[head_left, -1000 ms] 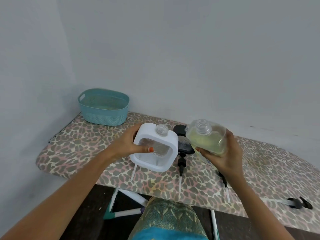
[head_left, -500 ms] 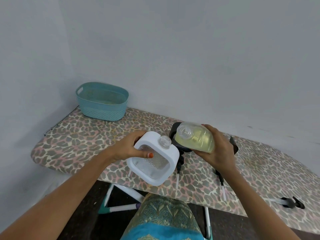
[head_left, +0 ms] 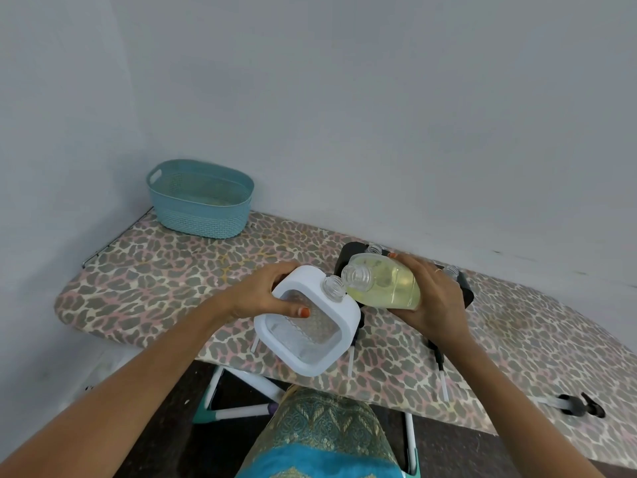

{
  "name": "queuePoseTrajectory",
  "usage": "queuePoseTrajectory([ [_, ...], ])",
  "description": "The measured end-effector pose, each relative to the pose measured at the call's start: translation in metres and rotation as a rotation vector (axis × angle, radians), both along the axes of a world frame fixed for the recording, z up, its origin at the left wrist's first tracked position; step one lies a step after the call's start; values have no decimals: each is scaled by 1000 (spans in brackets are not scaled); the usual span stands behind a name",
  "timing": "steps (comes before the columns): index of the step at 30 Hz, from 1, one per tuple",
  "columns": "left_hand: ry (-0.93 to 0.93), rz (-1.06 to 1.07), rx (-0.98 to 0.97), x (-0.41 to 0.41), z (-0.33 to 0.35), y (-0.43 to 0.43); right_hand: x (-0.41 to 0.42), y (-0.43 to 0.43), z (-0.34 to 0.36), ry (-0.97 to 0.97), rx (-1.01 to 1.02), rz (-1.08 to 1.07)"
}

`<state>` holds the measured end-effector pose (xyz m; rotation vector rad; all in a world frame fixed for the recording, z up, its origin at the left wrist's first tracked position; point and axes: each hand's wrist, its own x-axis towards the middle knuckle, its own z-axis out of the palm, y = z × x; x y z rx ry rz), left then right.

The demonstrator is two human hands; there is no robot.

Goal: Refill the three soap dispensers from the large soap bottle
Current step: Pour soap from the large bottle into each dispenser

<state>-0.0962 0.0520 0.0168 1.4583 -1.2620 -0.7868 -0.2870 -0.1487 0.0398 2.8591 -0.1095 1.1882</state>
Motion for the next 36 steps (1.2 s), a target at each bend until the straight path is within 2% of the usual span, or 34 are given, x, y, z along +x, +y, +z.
queuePoseTrajectory([
  [25, -46, 55, -48, 0, -15, -9, 2, -12, 8, 95, -193, -57],
  [36, -25, 67, -73, -3, -16, -11, 2, -12, 12, 100, -215, -64],
])
